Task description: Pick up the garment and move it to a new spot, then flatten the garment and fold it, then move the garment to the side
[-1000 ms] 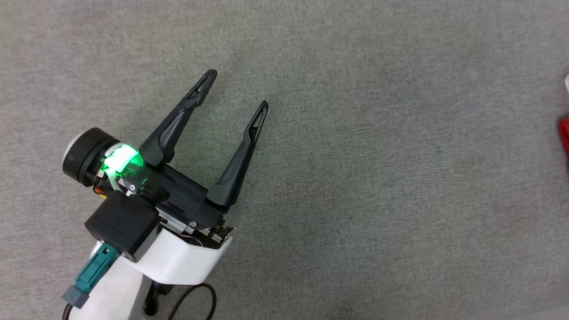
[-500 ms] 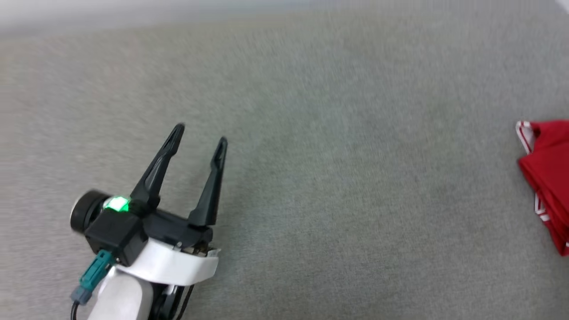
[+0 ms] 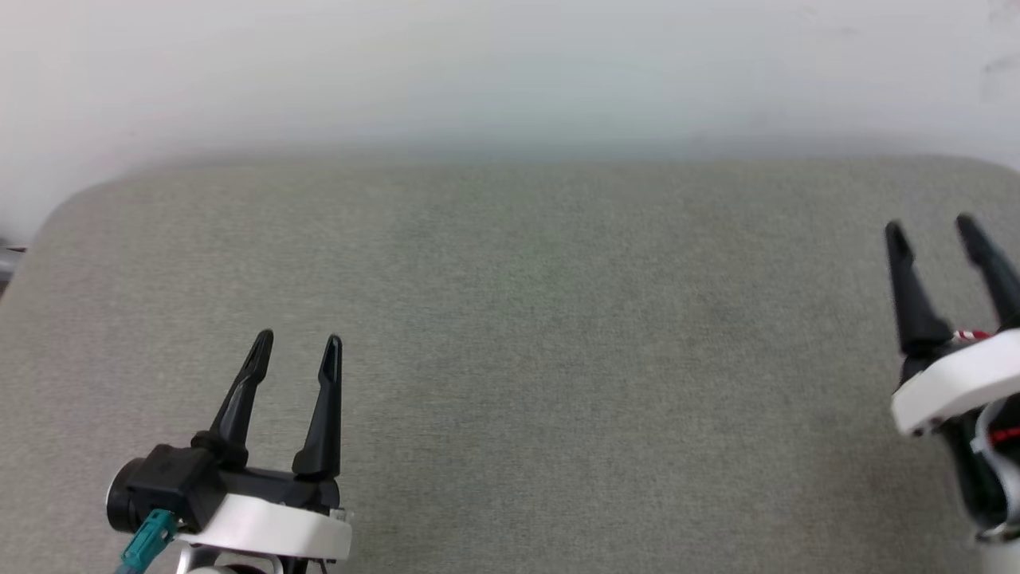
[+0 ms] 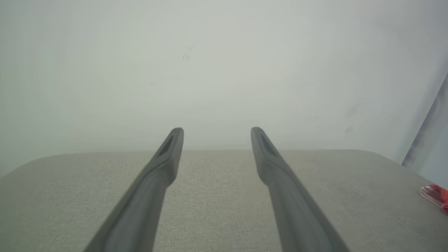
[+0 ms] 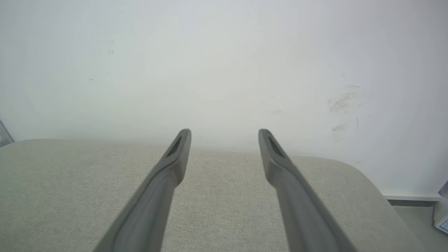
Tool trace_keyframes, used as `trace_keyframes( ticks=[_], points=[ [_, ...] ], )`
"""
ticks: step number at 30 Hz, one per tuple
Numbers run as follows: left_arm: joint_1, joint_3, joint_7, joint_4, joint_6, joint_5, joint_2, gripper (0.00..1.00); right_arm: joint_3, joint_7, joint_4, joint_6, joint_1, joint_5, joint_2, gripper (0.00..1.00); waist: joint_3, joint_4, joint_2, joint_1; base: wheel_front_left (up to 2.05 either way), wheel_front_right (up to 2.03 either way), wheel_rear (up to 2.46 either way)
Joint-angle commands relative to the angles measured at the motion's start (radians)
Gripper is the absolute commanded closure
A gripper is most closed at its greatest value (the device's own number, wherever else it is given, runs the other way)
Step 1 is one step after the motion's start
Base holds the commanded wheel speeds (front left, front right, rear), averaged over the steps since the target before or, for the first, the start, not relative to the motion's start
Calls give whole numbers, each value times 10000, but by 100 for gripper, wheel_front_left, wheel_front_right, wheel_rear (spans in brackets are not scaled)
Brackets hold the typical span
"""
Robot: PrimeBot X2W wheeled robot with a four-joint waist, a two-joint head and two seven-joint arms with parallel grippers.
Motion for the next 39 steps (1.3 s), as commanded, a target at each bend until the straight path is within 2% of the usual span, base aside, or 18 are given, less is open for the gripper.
trace_keyframes(
  ticks=[1, 16, 39],
  points=[
    [168, 85, -19, 102, -39, 99, -41, 0, 119, -178, -15, -11, 381, 86, 151, 0, -278, 260, 0, 3, 0, 0, 0],
    [603, 666, -20, 1044, -267, 319, -563, 0, 512, -2696, 1368, -11, 2075, -437, 1360, 0, -639, 600, 0, 3, 0, 0, 0],
    [607, 457, -20, 1139, -295, 355, -433, 0, 549, -3390, 2076, -11, 1975, -107, 1492, 0, -766, 296, 0, 3, 0, 0, 0]
  ],
)
